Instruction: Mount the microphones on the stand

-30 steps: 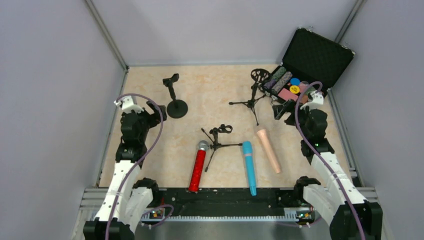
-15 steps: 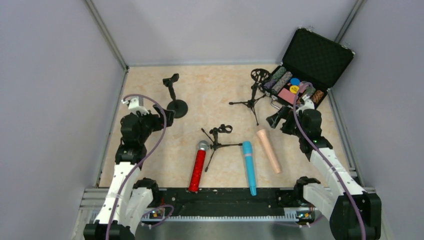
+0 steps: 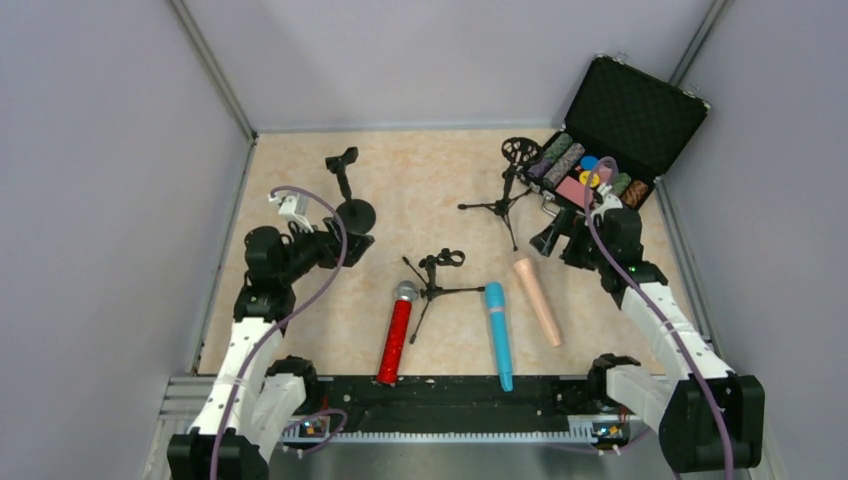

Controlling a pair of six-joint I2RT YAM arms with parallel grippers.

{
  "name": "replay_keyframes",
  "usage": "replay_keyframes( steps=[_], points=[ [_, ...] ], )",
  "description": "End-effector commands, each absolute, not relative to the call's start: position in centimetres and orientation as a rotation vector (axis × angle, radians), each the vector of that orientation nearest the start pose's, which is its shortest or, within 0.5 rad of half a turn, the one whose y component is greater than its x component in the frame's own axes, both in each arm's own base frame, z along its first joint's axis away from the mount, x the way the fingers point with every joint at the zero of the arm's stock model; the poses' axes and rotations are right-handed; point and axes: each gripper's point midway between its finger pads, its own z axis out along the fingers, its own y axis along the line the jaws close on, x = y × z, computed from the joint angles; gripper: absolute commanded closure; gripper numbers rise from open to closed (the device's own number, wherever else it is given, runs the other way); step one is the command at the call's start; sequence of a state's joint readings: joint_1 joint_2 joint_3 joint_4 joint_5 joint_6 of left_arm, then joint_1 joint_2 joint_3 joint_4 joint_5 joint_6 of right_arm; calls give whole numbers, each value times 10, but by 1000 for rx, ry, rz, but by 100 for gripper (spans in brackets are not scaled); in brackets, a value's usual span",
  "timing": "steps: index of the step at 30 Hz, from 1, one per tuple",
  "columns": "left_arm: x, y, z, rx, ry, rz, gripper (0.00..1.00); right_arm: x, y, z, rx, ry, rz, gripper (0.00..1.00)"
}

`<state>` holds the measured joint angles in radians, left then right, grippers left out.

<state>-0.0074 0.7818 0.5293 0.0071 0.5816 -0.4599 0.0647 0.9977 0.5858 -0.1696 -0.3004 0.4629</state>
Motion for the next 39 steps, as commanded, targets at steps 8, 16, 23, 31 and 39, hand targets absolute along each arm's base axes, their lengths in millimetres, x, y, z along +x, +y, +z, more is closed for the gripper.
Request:
replay_keyframes(
  steps=[8,16,23,31,39],
  points=[
    [273,-132,284,171,1838,-956,2,289,109,156,113,2238,602,1],
    [295,-147,338,280,1808,-912,2,277,135,153,18,2295,633,1],
    [322,-203,373,435,1809,-793,2,263,157,146,-42,2335,667,1],
    [361,-243,395,484,1806,-787,2,248,164,126,-56,2401,685,1],
    [376,-244,340,466,1919,-755,2,228,176,110,-149,2464,678,1]
  ],
)
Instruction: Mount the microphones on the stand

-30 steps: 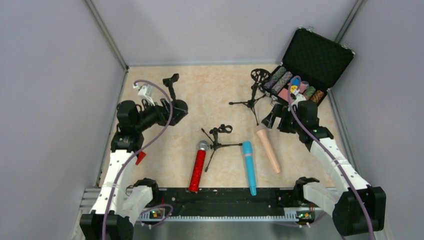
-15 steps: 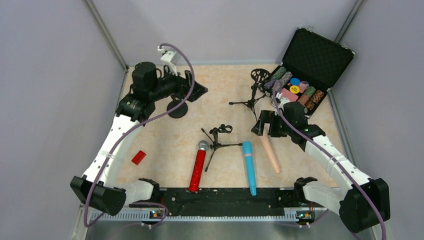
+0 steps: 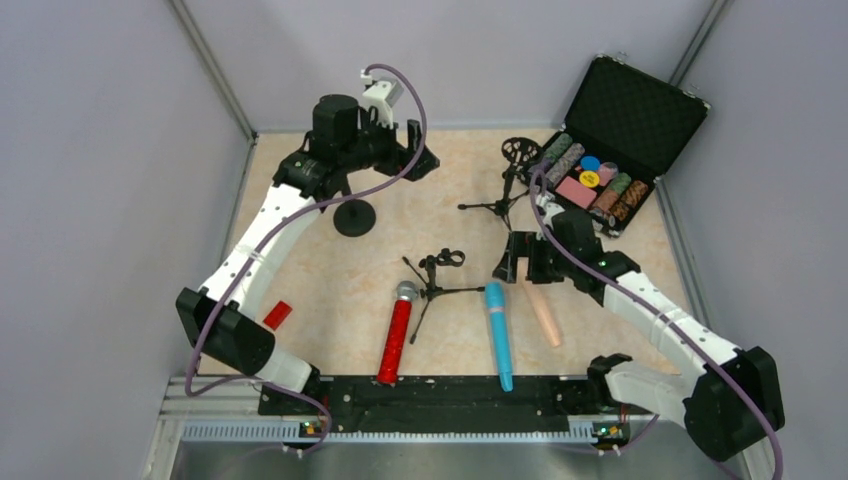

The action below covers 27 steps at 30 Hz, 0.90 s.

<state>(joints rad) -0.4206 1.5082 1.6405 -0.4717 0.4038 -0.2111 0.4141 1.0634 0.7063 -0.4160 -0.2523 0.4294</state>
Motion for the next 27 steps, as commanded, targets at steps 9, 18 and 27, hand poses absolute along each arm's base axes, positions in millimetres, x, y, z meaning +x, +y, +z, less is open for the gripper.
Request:
replay_keyframes(
  steps=[9,18,27],
  points=[
    [371,-207,343,391,1837,-553,1,218,181,92,-193,2564,638,4],
    [379,-198,332,349,1849,-492,1,205,191,76,-257,2650,586,16],
    [383,-196,328,331,1866,-473,1,187,194,41,-301,2724,285,33]
  ],
)
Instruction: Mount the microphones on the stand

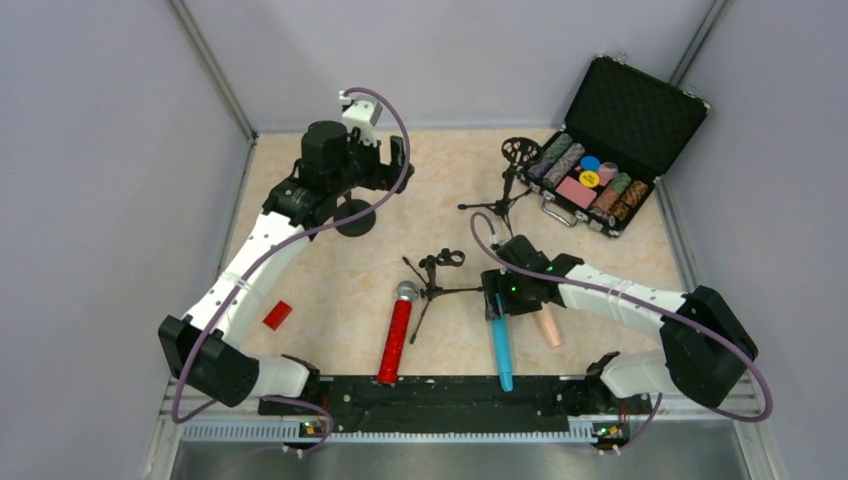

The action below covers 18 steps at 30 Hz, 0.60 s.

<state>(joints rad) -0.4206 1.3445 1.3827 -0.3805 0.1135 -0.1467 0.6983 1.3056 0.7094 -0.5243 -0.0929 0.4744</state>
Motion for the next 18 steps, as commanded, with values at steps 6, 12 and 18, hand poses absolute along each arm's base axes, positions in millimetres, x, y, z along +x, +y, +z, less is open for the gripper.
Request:
replay_keyframes(
  steps=[6,12,18],
  points=[
    [379,-192,335,322,1845,-468,1,186,197,24,-355,2704,130,44],
    [377,-192,341,322,1831,-474,1,192,194,17,-347,2664,83,70],
    [375,-190,344,315,1820,-472,1,203,210,42,-318,2574,202,94]
  ],
)
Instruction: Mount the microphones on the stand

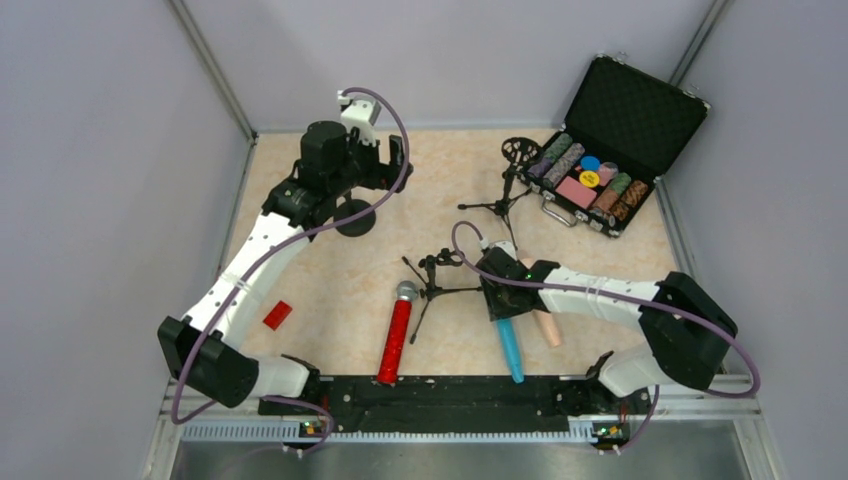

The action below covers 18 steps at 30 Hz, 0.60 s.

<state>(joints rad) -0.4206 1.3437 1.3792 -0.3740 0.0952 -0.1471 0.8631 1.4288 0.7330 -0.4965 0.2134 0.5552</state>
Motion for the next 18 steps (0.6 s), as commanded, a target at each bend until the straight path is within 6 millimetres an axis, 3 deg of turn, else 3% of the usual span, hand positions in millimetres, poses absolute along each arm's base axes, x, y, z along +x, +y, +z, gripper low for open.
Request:
replay_keyframes(
  steps=[1,8,18],
  points=[
    [375,-190,344,313,1819,-472,1,206,213,48,-316,2554,225,97],
    [372,-187,348,295,1804,-467,1,232,225,113,-284,2341,326,100],
    [373,-181,349,278,1791,-437,1,279,211,210,-252,2006,244,100]
  ],
)
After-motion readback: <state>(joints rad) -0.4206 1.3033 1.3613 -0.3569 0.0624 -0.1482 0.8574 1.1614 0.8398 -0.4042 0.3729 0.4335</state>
